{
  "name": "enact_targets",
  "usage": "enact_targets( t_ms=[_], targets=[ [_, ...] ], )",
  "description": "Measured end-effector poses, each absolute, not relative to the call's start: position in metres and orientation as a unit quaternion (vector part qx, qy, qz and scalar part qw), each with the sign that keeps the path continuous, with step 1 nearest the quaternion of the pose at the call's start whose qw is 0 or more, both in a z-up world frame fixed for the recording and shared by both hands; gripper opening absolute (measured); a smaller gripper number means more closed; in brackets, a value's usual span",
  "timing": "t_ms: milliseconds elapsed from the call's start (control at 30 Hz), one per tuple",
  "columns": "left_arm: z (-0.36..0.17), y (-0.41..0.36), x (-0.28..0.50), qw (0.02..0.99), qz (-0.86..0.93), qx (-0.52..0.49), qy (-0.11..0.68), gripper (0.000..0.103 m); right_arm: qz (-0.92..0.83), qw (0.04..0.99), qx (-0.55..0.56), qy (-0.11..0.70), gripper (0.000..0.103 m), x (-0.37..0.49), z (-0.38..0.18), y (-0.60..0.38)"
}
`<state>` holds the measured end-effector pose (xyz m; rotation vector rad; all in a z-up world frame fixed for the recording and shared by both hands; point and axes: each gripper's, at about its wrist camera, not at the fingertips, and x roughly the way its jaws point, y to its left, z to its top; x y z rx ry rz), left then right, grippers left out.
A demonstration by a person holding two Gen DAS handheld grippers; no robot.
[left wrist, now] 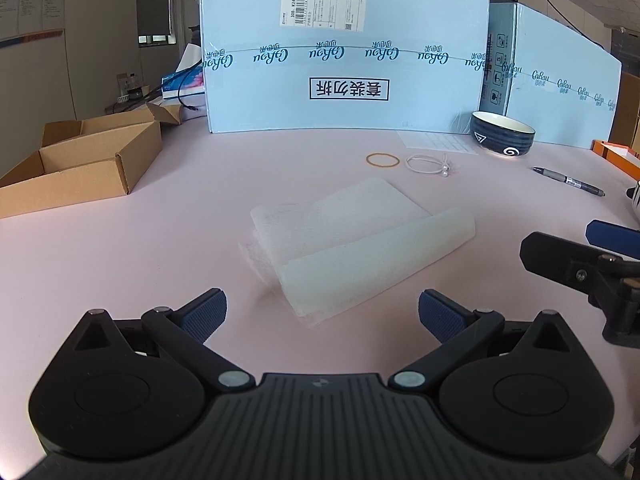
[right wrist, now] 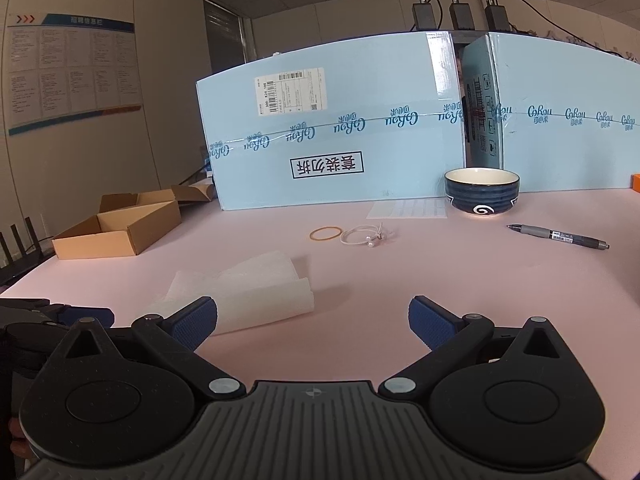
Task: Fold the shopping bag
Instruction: 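Move both tools toward the folded white sheet on the table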
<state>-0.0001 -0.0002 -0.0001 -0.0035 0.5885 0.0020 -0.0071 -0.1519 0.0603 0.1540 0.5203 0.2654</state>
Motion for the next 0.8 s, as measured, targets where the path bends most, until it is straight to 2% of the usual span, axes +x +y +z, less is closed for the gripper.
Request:
enact_targets(
  t_ms=[233, 800],
  targets=[
    [-0.002, -0.001, -0.001, 0.958, 0.005, 0.005, 0.287, 0.103, 0.174, 0.943, 0.125, 0.253, 0.103, -0.003, 0.054, -0.153],
    [0.0, 0.002, -0.004, 0.963, 0.029, 0.013, 0.269, 0.103, 0.185, 0.939, 0.14, 0.254, 0.103, -0.008, 0.059, -0.143]
  ],
)
